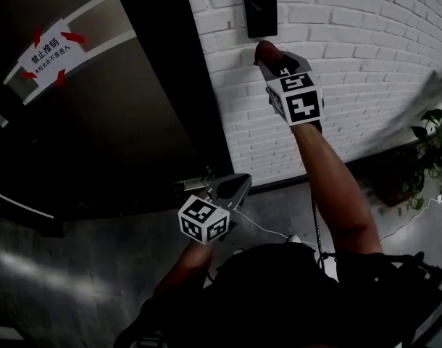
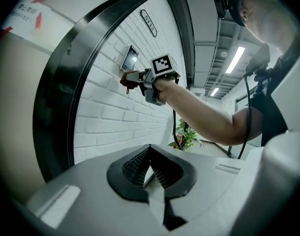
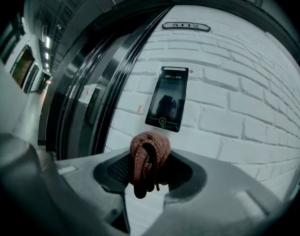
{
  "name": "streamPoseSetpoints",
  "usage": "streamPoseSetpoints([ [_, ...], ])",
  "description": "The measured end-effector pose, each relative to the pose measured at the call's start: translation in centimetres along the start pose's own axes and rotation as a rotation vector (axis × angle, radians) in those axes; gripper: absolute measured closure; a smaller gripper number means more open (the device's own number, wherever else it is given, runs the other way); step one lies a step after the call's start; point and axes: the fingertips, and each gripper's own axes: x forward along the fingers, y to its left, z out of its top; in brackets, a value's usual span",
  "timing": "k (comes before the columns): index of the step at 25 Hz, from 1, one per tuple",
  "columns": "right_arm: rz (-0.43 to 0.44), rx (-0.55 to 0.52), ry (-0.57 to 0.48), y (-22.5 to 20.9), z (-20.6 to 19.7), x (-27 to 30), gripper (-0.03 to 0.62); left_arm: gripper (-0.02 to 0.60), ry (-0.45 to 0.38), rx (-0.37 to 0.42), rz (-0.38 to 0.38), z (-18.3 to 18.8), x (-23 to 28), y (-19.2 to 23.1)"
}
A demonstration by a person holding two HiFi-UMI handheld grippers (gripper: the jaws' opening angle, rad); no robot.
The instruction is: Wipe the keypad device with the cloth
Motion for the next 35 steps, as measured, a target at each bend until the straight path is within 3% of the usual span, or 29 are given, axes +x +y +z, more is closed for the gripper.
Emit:
streamPoseSetpoints([
  [5, 0.048, 0.052, 0.056, 1.2, -2.7, -1.4, 0.445, 0.565, 0.014, -0.009, -0.033, -0.9, -0.5, -0.1],
  [13, 0.141, 0.079, 0.184, 3.3, -11.3, -7.6, 0.445, 0.565, 0.023, -0.021, -0.049, -2.9, -0.4, -0.6],
  [18, 0.262, 0.107, 0.200, 5.5, -16.1, -14.4, 0.445, 0.565, -0.008, -0.011, 0.014, -2.8, 0.0, -2.4],
  [23, 0.354, 0.236, 0.260, 6.5, -22.3, -22.0, 0.445, 0.565, -0.058, -0.025, 0.097, -3.5, 1.2, -6.2],
  [28, 0.384, 0.329, 0.245, 4.5, -24.2, -28.4, 0.445, 0.565, -0.029, -0.074, 0.140, -6.4, 3.2, -11.6],
  [35, 0.498, 0.300, 0.228, 4.2, -25.6, -33.7, 0.444, 0.565, -0.046, -0.082, 0.235, -7.3, 3.2, -16.4],
])
